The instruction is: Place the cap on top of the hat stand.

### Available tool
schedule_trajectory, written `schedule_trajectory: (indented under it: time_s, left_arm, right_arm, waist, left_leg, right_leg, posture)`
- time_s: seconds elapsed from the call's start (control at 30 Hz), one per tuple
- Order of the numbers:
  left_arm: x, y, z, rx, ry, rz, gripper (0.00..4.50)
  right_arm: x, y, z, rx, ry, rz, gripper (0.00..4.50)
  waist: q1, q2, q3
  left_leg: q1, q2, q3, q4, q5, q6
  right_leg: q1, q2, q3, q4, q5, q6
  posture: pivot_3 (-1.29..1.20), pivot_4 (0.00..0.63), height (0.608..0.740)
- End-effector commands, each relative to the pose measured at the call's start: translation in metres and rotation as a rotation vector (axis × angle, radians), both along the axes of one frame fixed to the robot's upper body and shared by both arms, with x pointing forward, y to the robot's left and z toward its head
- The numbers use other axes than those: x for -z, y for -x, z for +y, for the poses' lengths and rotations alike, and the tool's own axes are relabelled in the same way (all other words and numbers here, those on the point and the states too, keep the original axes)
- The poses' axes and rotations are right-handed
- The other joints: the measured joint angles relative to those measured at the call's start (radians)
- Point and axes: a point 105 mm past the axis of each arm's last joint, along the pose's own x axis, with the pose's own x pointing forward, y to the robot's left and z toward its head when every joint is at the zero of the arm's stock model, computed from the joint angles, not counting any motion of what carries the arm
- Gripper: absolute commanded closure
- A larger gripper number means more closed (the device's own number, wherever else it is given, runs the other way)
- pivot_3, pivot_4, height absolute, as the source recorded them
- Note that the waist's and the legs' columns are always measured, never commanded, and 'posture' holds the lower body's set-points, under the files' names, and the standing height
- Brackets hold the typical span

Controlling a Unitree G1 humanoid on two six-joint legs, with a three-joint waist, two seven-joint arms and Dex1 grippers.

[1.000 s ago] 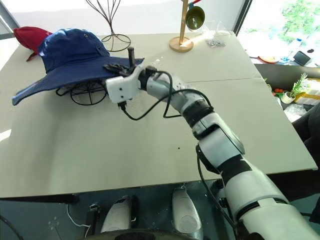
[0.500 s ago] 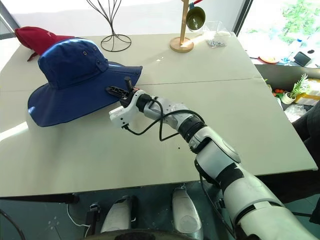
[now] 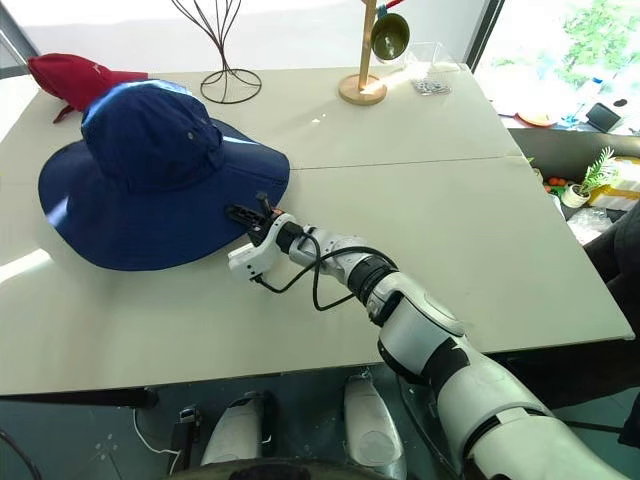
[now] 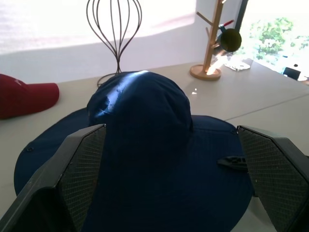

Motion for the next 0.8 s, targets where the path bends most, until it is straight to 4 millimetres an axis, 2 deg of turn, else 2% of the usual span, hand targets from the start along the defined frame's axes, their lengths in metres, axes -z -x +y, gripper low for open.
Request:
schedule_trajectory:
  time_s: [0.03,0.13,0.2,0.27,0.3,0.53,0.57,0.6,0.67,0.8]
  left_arm:
    - [-0.006,0.002,0.002,0.000,-0.039,-0.029,0.00]
    - [0.002,0.002,0.002,0.015,-0.046,-0.007,0.00]
    - [0.009,0.003,0.004,0.021,-0.053,0.010,0.00]
    - [0.012,0.004,0.006,0.023,-0.053,0.015,0.00]
    - [0.014,0.004,0.008,0.022,-0.053,0.017,0.00]
    - [0.022,0.006,0.018,0.012,-0.064,0.043,0.00]
    - [0.023,0.007,0.019,0.011,-0.066,0.047,0.00]
    - [0.025,0.007,0.020,0.009,-0.067,0.052,0.00]
    - [0.028,0.008,0.023,0.004,-0.073,0.065,0.00]
    - [0.038,0.010,0.033,-0.022,-0.092,0.102,0.00]
  right_arm:
    - [-0.006,-0.001,0.003,-0.012,0.003,-0.014,4.47]
    - [-0.015,-0.004,0.000,-0.010,-0.006,-0.007,3.60]
    - [-0.019,-0.004,-0.001,-0.016,-0.006,-0.017,2.68]
    - [-0.019,0.000,-0.001,-0.042,0.013,-0.030,1.48]
    - [-0.018,0.004,-0.001,-0.064,0.025,-0.028,1.15]
    - [-0.021,0.012,-0.018,-0.099,0.036,0.032,1.15]
    - [-0.021,0.012,-0.021,-0.099,0.030,0.057,0.72]
    - [-0.022,0.015,-0.024,-0.109,0.025,0.074,0.60]
    - [-0.025,0.019,-0.029,-0.124,0.034,0.081,0.04]
    - [-0.032,0.032,-0.052,-0.154,0.056,0.145,0.04]
  waist:
    - [0.000,0.000,0.000]
    - [0.000,0.000,0.000]
    - [-0.001,0.000,0.000]
    - [0.000,0.000,0.000]
    - [0.000,0.000,0.000]
    - [0.000,0.000,0.000]
    - [0.000,0.000,0.000]
    - [0.002,0.000,0.000]
    - [0.002,0.000,0.000]
    - [0.004,0.000,0.000]
  left_leg:
    - [0.000,0.000,0.000,0.000,0.000,0.000]
    - [0.000,0.000,0.000,0.000,0.000,0.000]
    - [0.000,0.000,0.000,0.000,0.000,0.000]
    - [0.000,0.000,-0.001,0.000,0.000,0.000]
    - [0.000,0.000,-0.001,0.000,0.000,0.000]
    - [0.000,0.000,-0.001,0.000,0.000,0.000]
    - [0.000,0.000,-0.001,0.000,0.000,0.000]
    - [0.000,0.000,-0.001,0.000,0.000,0.000]
    - [0.000,0.000,-0.001,0.000,0.000,0.000]
    - [0.000,0.000,-0.001,0.000,0.000,0.000]
  right_leg:
    - [0.000,0.000,0.000,0.000,0.000,0.000]
    - [0.001,0.000,0.000,0.000,0.000,-0.001]
    - [0.001,0.000,-0.001,0.000,0.000,-0.001]
    - [0.001,0.000,-0.001,0.000,0.000,-0.001]
    - [0.001,0.000,-0.001,0.000,-0.001,-0.001]
    - [0.001,0.000,-0.001,0.000,-0.001,-0.001]
    - [0.001,0.000,-0.001,0.000,-0.001,-0.001]
    - [0.001,0.000,-0.001,0.000,-0.001,-0.001]
    - [0.001,0.000,-0.001,0.000,-0.001,-0.001]
    - [0.001,0.000,-0.001,0.000,-0.001,-0.001]
  posture:
    - [0.00,0.150,0.739]
    - [0.00,0.150,0.739]
    - [0.00,0.150,0.739]
    - [0.00,0.150,0.739]
    - [0.00,0.150,0.739]
    - [0.00,0.150,0.739]
    - [0.00,0.150,0.739]
    - [0.00,0.150,0.739]
    - [0.00,0.150,0.739]
    - [0.00,0.150,0.739]
